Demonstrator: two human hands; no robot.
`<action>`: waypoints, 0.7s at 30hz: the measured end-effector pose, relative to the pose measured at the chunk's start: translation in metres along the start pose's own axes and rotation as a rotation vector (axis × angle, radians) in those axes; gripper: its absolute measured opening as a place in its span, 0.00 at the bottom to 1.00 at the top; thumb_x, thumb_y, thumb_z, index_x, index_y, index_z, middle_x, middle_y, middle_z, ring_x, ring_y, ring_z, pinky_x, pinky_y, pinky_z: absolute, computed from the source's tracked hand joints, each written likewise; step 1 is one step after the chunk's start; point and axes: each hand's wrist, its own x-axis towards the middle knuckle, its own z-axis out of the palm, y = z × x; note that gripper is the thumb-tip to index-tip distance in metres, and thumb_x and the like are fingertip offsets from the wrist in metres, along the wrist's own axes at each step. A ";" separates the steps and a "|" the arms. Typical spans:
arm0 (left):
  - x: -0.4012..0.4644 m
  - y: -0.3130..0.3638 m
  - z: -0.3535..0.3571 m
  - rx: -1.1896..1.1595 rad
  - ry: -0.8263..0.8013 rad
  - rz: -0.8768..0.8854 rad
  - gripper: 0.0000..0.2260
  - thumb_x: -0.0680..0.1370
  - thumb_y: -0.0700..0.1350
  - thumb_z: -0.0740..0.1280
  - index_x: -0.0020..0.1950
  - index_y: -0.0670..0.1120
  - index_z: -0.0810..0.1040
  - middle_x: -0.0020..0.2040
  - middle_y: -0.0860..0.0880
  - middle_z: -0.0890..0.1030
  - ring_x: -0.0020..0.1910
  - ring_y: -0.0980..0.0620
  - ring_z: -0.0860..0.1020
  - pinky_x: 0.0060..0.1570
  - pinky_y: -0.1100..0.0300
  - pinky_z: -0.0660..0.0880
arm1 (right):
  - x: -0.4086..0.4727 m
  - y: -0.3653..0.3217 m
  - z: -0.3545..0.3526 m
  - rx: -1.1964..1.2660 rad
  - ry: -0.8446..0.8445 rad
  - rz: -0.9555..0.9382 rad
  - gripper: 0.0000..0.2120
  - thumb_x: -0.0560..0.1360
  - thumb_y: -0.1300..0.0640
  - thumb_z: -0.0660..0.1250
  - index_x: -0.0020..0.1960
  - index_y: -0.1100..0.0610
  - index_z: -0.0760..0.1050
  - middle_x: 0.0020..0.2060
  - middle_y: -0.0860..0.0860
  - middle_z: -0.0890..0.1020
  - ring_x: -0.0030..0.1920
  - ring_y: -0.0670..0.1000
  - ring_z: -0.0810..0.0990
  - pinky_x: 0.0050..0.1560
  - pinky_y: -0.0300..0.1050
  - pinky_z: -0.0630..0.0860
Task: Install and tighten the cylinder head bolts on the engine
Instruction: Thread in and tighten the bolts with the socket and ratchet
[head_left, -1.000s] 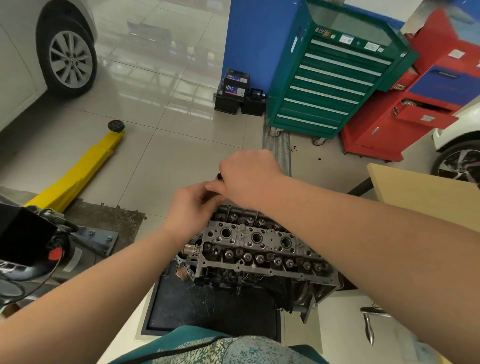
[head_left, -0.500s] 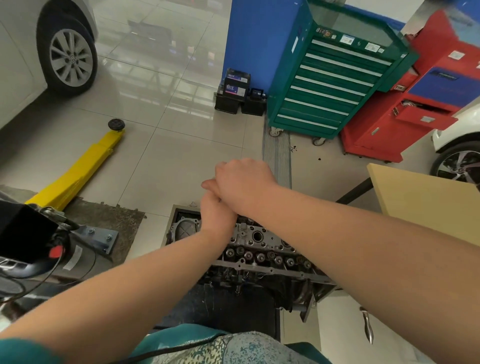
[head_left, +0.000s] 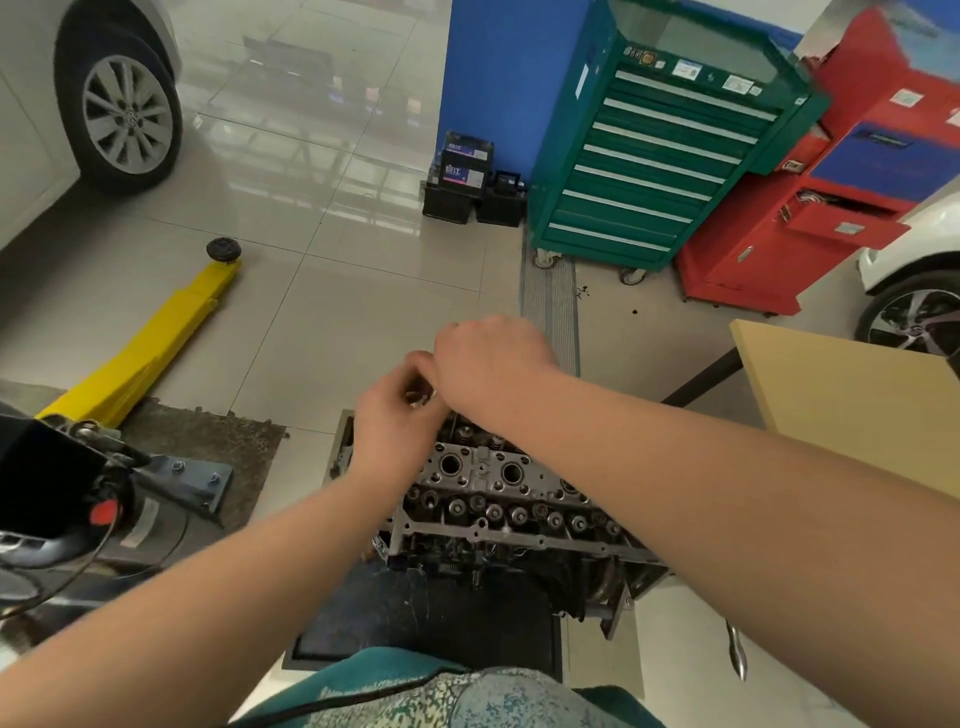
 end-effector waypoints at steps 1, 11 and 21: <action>-0.005 -0.005 0.005 0.040 0.044 0.025 0.04 0.74 0.52 0.68 0.44 0.53 0.79 0.38 0.52 0.84 0.42 0.48 0.84 0.40 0.46 0.82 | 0.000 0.002 0.001 -0.006 0.009 0.018 0.22 0.85 0.38 0.52 0.40 0.52 0.66 0.33 0.49 0.69 0.36 0.54 0.69 0.33 0.48 0.63; 0.028 -0.001 -0.038 0.093 -0.453 0.112 0.04 0.81 0.39 0.71 0.55 0.43 0.83 0.51 0.42 0.86 0.53 0.41 0.84 0.56 0.49 0.81 | -0.008 0.011 -0.014 0.026 -0.008 -0.301 0.09 0.81 0.55 0.67 0.58 0.56 0.71 0.40 0.48 0.70 0.40 0.54 0.72 0.36 0.50 0.68; 0.011 -0.003 -0.026 0.333 -0.207 0.183 0.12 0.77 0.37 0.74 0.39 0.51 0.78 0.35 0.49 0.83 0.36 0.49 0.82 0.39 0.48 0.79 | -0.007 -0.001 -0.019 0.011 -0.028 -0.317 0.09 0.82 0.54 0.66 0.60 0.56 0.72 0.46 0.52 0.72 0.44 0.54 0.71 0.40 0.52 0.71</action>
